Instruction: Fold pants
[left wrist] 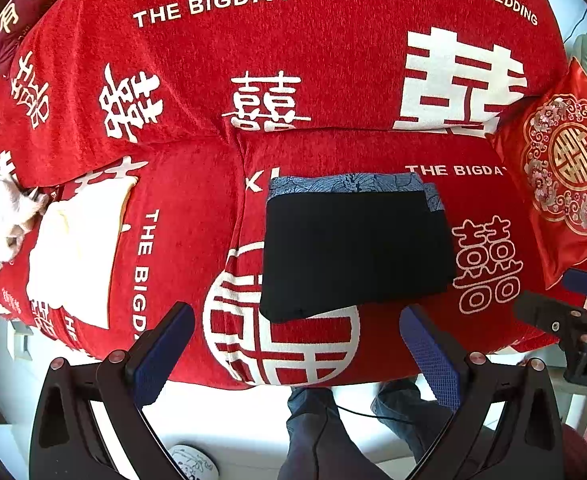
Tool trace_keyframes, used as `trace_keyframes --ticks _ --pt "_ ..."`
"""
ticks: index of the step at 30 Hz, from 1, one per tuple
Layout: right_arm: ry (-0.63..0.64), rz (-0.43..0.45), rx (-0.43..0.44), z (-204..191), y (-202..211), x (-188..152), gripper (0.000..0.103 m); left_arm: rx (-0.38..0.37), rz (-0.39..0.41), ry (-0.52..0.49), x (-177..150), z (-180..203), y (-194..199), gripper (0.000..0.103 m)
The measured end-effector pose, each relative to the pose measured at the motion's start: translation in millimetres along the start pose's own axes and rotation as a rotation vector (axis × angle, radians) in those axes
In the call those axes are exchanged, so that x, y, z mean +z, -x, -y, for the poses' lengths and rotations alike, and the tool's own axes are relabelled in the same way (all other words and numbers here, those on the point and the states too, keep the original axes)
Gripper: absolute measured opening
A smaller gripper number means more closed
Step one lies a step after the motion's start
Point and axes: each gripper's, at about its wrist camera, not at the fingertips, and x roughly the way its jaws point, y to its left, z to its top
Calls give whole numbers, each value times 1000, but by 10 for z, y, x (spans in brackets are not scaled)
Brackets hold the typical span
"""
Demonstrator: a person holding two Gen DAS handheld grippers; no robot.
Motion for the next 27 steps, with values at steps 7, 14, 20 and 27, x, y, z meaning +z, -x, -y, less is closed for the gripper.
trace_keyframes --ticks 7,14,20,27 --pt "0 2 1 22 2 19 93 3 5 9 11 -2 17 103" --pt "19 -7 2 -16 -10 55 93 -11 13 21 19 -9 37 103" --pt "25 -11 -1 -32 -26 62 93 -9 5 28 18 -24 31 103" --pt "23 -11 -1 -33 -33 59 93 -13 18 32 22 -22 37 103"
